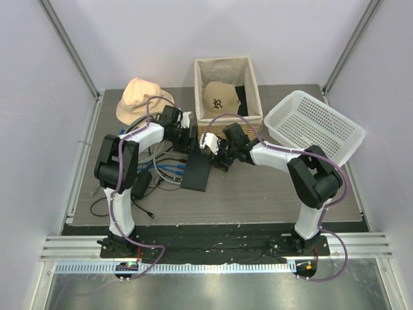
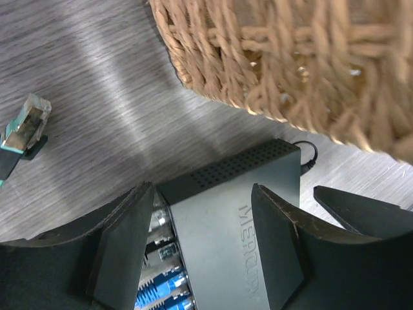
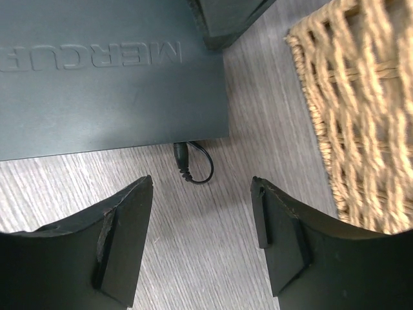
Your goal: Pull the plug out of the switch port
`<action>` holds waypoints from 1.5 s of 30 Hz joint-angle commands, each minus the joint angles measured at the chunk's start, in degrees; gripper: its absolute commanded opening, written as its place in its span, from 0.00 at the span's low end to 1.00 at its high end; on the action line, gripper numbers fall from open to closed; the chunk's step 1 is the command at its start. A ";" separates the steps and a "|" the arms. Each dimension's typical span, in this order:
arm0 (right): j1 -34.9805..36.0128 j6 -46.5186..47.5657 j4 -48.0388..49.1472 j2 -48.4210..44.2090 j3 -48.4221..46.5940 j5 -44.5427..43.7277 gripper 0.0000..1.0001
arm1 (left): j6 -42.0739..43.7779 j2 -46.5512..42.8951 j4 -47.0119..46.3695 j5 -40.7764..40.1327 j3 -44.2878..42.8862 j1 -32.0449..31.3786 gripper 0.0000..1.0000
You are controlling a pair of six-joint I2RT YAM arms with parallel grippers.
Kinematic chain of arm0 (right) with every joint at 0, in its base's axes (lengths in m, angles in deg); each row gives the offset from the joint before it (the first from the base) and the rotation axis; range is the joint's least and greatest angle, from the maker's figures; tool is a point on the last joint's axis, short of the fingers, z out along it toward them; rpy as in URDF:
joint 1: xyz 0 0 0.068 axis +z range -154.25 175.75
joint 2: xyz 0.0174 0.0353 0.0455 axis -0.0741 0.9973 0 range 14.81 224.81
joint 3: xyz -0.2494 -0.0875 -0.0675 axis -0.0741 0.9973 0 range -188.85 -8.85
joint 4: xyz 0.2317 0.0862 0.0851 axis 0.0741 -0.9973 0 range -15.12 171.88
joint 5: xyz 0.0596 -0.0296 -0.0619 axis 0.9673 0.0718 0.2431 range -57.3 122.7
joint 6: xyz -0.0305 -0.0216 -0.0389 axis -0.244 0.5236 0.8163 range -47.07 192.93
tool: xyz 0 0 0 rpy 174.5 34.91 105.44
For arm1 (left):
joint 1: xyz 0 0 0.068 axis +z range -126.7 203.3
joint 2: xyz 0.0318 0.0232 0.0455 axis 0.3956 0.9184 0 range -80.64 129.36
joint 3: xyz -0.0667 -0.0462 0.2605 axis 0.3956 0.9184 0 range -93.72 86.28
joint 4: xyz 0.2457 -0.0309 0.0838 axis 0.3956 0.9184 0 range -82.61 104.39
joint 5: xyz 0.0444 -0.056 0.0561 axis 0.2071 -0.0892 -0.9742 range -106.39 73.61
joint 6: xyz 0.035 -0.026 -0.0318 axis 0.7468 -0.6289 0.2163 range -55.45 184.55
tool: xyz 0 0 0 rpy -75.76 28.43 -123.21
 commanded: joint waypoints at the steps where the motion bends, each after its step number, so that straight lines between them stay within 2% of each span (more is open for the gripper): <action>1: 0.70 1.25 2.56 1.32 -1.99 -0.75 0.69 | -2.11 1.12 -0.28 1.82 -0.59 0.08 0.66; 15: 2.11 -0.07 5.73 3.52 -2.17 -3.03 0.66 | -2.73 1.83 -0.80 1.21 0.64 0.08 0.65; 34: 2.20 -1.83 6.87 4.14 -1.46 -1.90 0.53 | -3.00 4.11 -0.63 0.41 1.00 0.08 0.62; 38: 2.20 -1.74 6.87 4.31 -1.11 -2.16 0.36 | -2.99 4.20 -0.71 0.15 1.00 0.08 0.62; 39: 2.20 -1.66 6.87 4.31 -1.03 -2.16 0.28 | -2.91 4.20 -0.63 0.06 1.08 0.08 0.62; 42: 2.20 -1.74 6.79 4.14 -0.76 -1.99 0.17 | -2.82 3.85 -0.71 -0.03 1.35 0.08 0.62; 45: 2.20 -2.09 6.43 3.96 -0.59 -1.55 0.10 | -1.95 2.62 -0.63 0.24 1.09 0.08 0.62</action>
